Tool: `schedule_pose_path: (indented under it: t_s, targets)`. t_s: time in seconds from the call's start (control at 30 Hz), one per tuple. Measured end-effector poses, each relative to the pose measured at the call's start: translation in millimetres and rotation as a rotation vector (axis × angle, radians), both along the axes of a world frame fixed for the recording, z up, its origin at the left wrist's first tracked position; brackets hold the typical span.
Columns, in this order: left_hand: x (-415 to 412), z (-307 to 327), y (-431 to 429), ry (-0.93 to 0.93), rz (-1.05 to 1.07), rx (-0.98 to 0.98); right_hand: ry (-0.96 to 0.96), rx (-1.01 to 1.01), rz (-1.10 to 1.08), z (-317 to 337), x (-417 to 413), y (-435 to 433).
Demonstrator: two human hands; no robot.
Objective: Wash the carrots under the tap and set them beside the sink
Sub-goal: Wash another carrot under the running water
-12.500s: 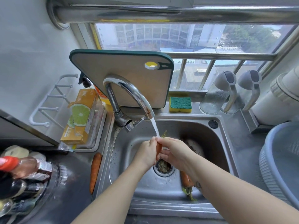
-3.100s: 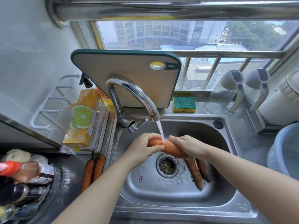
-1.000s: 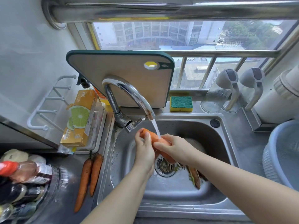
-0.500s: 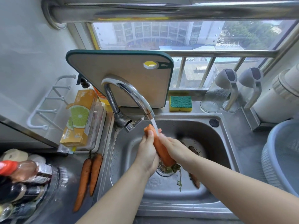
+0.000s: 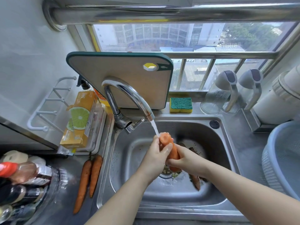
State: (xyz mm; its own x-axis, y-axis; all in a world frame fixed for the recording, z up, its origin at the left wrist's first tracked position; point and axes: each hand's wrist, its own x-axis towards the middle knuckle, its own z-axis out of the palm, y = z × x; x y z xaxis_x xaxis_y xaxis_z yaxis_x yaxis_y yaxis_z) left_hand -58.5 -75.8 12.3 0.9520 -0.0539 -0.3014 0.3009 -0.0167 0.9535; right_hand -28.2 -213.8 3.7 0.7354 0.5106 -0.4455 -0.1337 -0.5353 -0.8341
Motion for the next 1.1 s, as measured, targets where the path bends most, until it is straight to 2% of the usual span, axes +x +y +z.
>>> schedule_pose_path:
  t_s: [0.1, 0.2, 0.3, 0.43, 0.5, 0.6, 0.7, 0.77, 0.8, 0.83, 0.9, 0.93, 1.0, 1.1]
  targets:
    - [0, 5, -1, 0.034, 0.002, -0.046, 0.093, 0.055, 0.001, 1, -2, 5]
    - [6, 7, -4, 0.129, 0.183, -0.197, 0.132, 0.077, -0.010, 6, -1, 13]
    - [14, 9, -6, 0.197, 0.428, -0.436, 0.025, -0.026, 0.049, 10, 3, 17]
    - [18, 12, -1, 0.327, 0.590, -0.730, -0.119, -0.136, 0.126, 9, 1, 21]
    - [21, 13, 2, 0.395, 0.623, -0.814, -0.144, -0.141, 0.133, 9, 1, 22]
    - [25, 15, 8, 0.439, 0.660, -0.870, 0.028, -0.058, 0.110, 16, 8, 15]
    - [28, 15, 14, 0.381, 0.753, -0.888, 0.215, 0.050, 0.054, 24, 13, 8]
    - [26, 16, 15, 0.334, 0.812, -0.797, 0.129, -0.020, 0.035, 26, 13, 11]
    - [25, 15, 16, 0.286, 0.821, -0.663, 0.049, -0.072, 0.014, 26, 13, 13]
    - [22, 13, 18, 0.215, 0.783, -0.447, -0.021, -0.112, -0.024, 26, 13, 16]
    - [16, 8, 23, 0.029, 0.549, 0.122, -0.131, -0.175, -0.090, 27, 17, 18]
    - [13, 4, 24, -0.089, 0.394, 0.329, -0.182, -0.210, -0.089, 28, 20, 18]
    - [10, -3, 30, -0.250, 0.117, 0.553, -0.287, -0.302, -0.032, 30, 25, 18]
    - [8, -2, 37, -0.300, -0.248, 0.904, -0.448, -0.429, 0.088, 34, 30, 17]
